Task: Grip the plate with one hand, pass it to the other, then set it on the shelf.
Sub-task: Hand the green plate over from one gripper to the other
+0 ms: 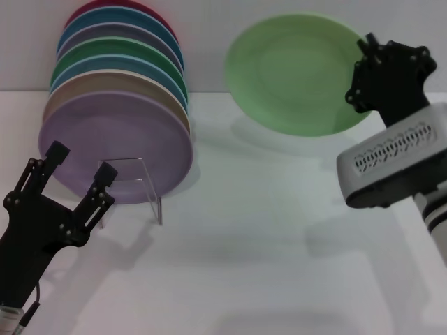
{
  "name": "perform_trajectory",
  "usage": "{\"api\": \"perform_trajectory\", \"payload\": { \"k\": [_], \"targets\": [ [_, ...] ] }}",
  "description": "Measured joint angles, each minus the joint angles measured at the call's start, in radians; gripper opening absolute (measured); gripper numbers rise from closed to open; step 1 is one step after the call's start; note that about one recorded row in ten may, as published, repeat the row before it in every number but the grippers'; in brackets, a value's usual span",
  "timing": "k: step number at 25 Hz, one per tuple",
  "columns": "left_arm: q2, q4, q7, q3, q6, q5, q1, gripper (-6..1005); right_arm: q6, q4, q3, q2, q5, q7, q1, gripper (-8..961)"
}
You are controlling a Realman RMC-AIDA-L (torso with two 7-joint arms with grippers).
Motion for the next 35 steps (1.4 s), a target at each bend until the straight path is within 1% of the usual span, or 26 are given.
{"api": "perform_trajectory", "payload": {
  "k": [3, 5, 9, 15, 22, 24, 25, 26, 29, 35],
  "targets": [
    [0.0, 0.0, 0.0, 0.0, -0.002, 0.001, 0.0, 804, -0.158, -0.087, -0.049, 0.001, -0.062, 0.16, 0.018, 16],
    [0.0, 0.0, 0.0, 0.0, -0.003, 0.002, 0.0, 804, -0.23, -0.141, -0.072, 0.004, -0.098, 0.275, 0.028, 16],
    [0.0, 0.0, 0.0, 0.0, -0.003, 0.006, -0.001, 804, -0.287, -0.243, -0.084, 0.005, -0.109, 0.494, 0.066, 16],
    [0.001, 0.0, -0.016, 0.0, -0.004, 0.008, -0.002, 803, -0.347, -0.387, -0.082, -0.001, -0.126, 0.792, 0.109, 16],
    [0.001, -0.001, -0.061, 0.013, 0.001, 0.008, 0.003, 802, -0.449, -0.581, -0.076, -0.001, -0.239, 1.214, 0.144, 16],
    [0.001, -0.001, -0.079, 0.023, 0.003, 0.008, 0.003, 803, -0.495, -0.65, -0.08, 0.0, -0.271, 1.317, 0.158, 16],
    [0.001, -0.001, -0.085, 0.032, 0.003, 0.008, 0.003, 804, -0.531, -0.698, -0.099, 0.003, -0.281, 1.363, 0.169, 16],
    [0.001, -0.001, -0.087, 0.043, 0.003, 0.008, 0.002, 804, -0.531, -0.698, -0.099, 0.003, -0.281, 1.363, 0.169, 16],
    [-0.001, -0.002, -0.088, 0.082, 0.003, 0.008, 0.0, 802, -0.572, -0.753, -0.152, 0.007, -0.281, 1.396, 0.181, 16],
    [-0.002, -0.004, -0.088, 0.129, -0.019, 0.008, -0.01, 802, -0.621, -0.783, -0.254, 0.01, -0.281, 1.404, 0.173, 16]
  ]
}}
